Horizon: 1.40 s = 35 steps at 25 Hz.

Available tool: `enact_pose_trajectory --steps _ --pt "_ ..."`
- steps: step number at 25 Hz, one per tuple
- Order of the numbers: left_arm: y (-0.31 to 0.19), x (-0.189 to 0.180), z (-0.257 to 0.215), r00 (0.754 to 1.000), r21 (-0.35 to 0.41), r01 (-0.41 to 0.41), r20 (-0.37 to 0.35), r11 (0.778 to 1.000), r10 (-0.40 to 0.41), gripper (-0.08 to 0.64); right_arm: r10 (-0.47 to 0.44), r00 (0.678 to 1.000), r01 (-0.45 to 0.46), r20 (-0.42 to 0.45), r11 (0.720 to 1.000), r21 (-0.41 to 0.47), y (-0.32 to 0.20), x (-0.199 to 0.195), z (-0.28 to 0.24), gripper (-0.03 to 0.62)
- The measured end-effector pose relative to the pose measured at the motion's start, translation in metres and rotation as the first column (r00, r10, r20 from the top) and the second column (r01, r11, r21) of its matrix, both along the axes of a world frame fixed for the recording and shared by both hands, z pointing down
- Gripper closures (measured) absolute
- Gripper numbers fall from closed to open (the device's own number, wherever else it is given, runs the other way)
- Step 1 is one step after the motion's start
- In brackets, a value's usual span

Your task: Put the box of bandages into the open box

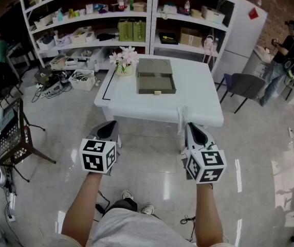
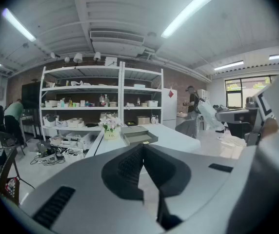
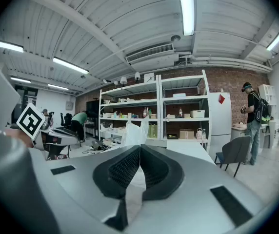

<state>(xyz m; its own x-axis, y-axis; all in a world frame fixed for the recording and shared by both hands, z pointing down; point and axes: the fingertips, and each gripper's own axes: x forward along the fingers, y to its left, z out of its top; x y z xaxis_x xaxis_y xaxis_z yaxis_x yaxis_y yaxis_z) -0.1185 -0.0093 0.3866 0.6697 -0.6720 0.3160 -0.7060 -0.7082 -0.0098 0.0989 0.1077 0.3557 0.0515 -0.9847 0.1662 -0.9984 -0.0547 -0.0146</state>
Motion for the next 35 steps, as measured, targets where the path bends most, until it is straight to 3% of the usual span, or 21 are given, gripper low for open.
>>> enact_pose_trajectory --steps 11,35 --pt "-0.021 0.029 0.013 0.999 -0.002 -0.034 0.006 0.999 0.034 0.555 0.009 1.000 -0.009 -0.002 1.000 -0.023 -0.020 0.022 0.015 0.583" --pt "-0.215 0.090 0.022 0.993 -0.043 -0.121 -0.004 0.992 0.121 0.555 0.089 0.994 -0.096 -0.067 0.990 -0.107 -0.195 0.075 0.015 0.583"
